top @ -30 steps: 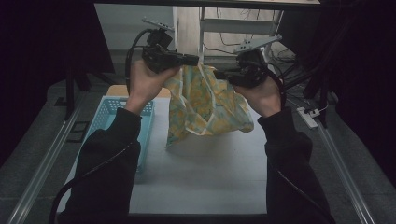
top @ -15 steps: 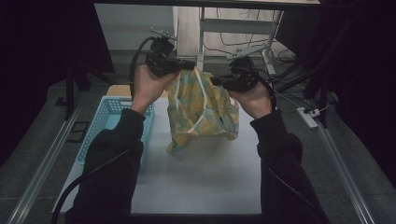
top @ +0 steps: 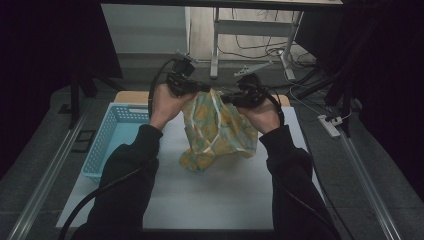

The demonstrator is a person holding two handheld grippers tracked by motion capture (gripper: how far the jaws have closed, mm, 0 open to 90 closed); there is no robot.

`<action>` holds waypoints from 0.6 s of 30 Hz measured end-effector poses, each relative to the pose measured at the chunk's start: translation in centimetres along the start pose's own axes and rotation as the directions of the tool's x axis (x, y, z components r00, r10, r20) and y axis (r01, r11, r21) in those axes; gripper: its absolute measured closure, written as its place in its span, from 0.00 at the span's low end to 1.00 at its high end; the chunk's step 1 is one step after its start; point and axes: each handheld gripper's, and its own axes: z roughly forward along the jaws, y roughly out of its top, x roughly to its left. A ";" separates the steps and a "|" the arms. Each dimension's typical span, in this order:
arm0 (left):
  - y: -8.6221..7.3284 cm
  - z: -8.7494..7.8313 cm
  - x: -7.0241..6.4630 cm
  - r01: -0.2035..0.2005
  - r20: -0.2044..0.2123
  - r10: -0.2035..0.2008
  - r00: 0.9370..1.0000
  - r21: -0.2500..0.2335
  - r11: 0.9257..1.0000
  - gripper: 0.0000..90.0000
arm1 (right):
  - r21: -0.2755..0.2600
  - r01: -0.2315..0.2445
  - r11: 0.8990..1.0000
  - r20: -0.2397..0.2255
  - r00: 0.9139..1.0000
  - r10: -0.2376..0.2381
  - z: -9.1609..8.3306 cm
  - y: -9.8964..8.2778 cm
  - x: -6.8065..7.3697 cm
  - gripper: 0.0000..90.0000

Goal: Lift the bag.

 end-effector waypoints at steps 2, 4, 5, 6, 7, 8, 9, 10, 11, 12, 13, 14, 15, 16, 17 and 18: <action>-0.2 -0.1 0.0 0.000 0.009 0.000 1.000 -0.004 1.000 0.99 | -0.011 -0.005 1.000 -0.010 1.000 0.005 -0.2 -0.1 0.0 0.99; -0.3 -0.2 -0.2 -0.004 0.020 0.005 1.000 -0.011 1.000 0.99 | -0.028 -0.011 1.000 -0.021 1.000 0.010 -0.6 -0.3 0.1 0.98; -0.4 -0.3 -0.3 -0.006 0.027 0.006 1.000 -0.011 1.000 0.99 | -0.033 -0.011 0.999 -0.026 1.000 0.011 -0.7 -0.3 0.1 0.97; -0.5 -0.4 -0.4 -0.010 0.031 0.011 0.999 -0.008 1.000 0.98 | -0.042 -0.012 0.999 -0.029 1.000 0.010 -0.9 -0.4 0.1 0.96; -0.6 -0.4 -0.5 -0.014 0.034 0.014 0.999 -0.006 1.000 0.98 | -0.046 -0.015 0.999 -0.033 0.999 0.014 -1.1 -0.5 0.2 0.95; -0.7 -0.4 -0.6 -0.020 0.036 0.020 0.999 -0.002 1.000 0.98 | -0.051 -0.019 0.998 -0.038 0.999 0.017 -1.3 -0.6 0.3 0.94; -0.8 -0.5 -0.7 -0.026 0.036 0.026 0.999 0.001 1.000 0.96 | -0.055 -0.018 0.998 -0.042 0.999 0.016 -1.4 -0.7 0.3 0.92; -0.9 -0.6 -0.9 -0.030 0.037 0.030 0.999 -0.001 1.000 0.94 | -0.055 -0.020 0.998 -0.043 0.999 0.018 -1.5 -0.8 0.4 0.91; -1.1 -0.6 -1.0 -0.034 0.042 0.034 0.999 -0.003 0.999 0.91 | -0.057 -0.022 0.998 -0.043 0.999 0.020 -1.6 -0.9 0.4 0.90; -1.3 -0.7 -1.0 -0.031 0.044 0.031 0.999 -0.004 1.000 0.89 | -0.063 -0.025 0.998 -0.046 0.999 0.022 -1.8 -1.1 0.5 0.88; -1.4 -0.8 -1.1 -0.030 0.051 0.030 0.998 -0.005 1.000 0.86 | -0.065 -0.028 0.997 -0.048 0.999 0.025 -1.9 -1.2 0.5 0.87; -1.6 -0.9 -1.1 -0.026 0.056 0.026 0.998 -0.006 1.000 0.83 | -0.066 -0.033 0.997 -0.051 0.998 0.029 -1.9 -1.3 0.5 0.85; -1.7 -1.0 -1.1 -0.021 0.061 0.022 0.998 -0.009 1.000 0.78 | -0.065 -0.035 0.997 -0.052 0.998 0.032 -2.0 -1.4 0.5 0.83; -1.9 -1.1 -1.1 -0.018 0.065 0.019 0.998 -0.008 1.000 0.75 | -0.065 -0.035 0.997 -0.051 0.998 0.032 -2.1 -1.5 0.5 0.82; -2.1 -1.2 -1.2 -0.018 0.066 0.019 0.998 -0.006 1.000 0.72 | -0.067 -0.037 0.997 -0.047 0.998 0.034 -2.1 -1.6 0.5 0.81; -2.3 -1.4 -1.2 -0.019 0.068 0.020 0.998 -0.009 1.000 0.69 | -0.069 -0.040 0.997 -0.046 0.998 0.037 -2.2 -1.8 0.5 0.79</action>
